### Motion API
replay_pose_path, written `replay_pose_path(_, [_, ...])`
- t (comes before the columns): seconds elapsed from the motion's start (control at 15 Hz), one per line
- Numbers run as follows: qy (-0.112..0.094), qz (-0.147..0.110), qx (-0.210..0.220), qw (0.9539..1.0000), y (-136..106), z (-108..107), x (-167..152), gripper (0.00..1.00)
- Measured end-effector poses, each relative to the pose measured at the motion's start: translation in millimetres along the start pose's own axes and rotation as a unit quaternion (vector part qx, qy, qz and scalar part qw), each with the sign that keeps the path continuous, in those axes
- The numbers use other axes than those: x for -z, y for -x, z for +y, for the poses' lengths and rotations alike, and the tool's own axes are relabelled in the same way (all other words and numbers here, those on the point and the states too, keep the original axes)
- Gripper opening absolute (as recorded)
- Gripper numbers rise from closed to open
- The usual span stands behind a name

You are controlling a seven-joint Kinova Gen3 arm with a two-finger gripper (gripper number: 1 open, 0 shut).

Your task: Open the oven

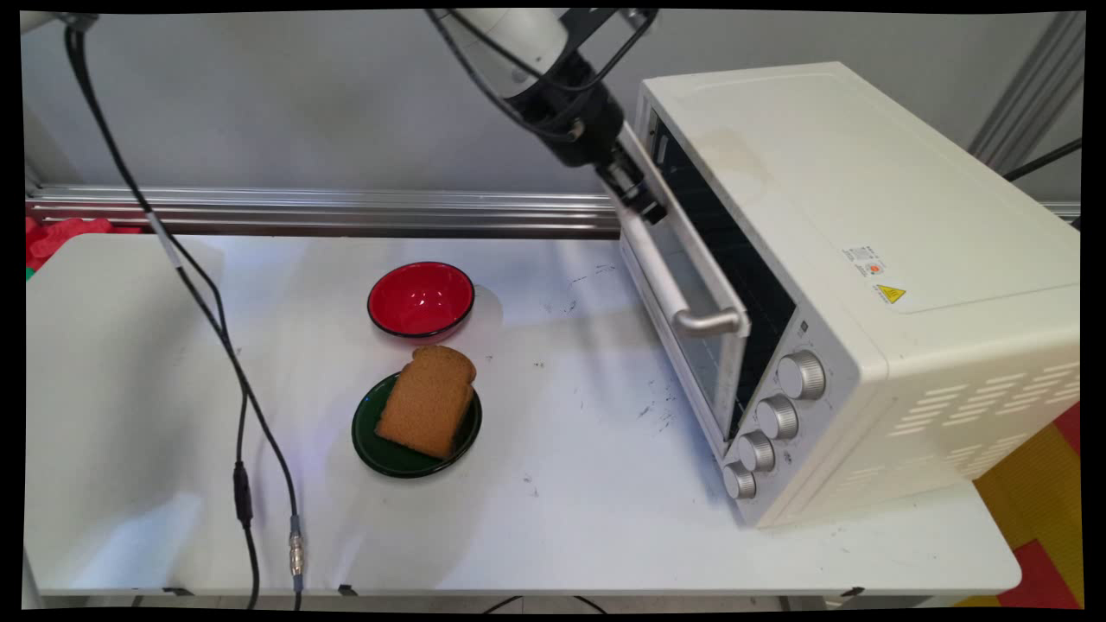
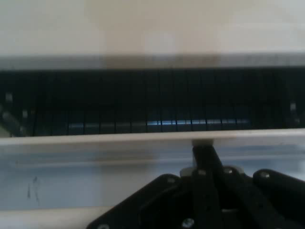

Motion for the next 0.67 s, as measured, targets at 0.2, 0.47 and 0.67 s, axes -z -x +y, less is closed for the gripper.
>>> replay_pose_path(0.2, [0.002, -0.014, 0.001, 0.9999, 16.0, -0.2, 5.3, 0.00])
replay_pose_path(0.47, [0.009, -0.033, 0.008, 0.9994, 48.3, -0.4, 16.9, 0.00])
replay_pose_path(0.67, [0.014, -0.037, 0.011, 0.9992, 71.2, -0.4, 20.6, 0.00])
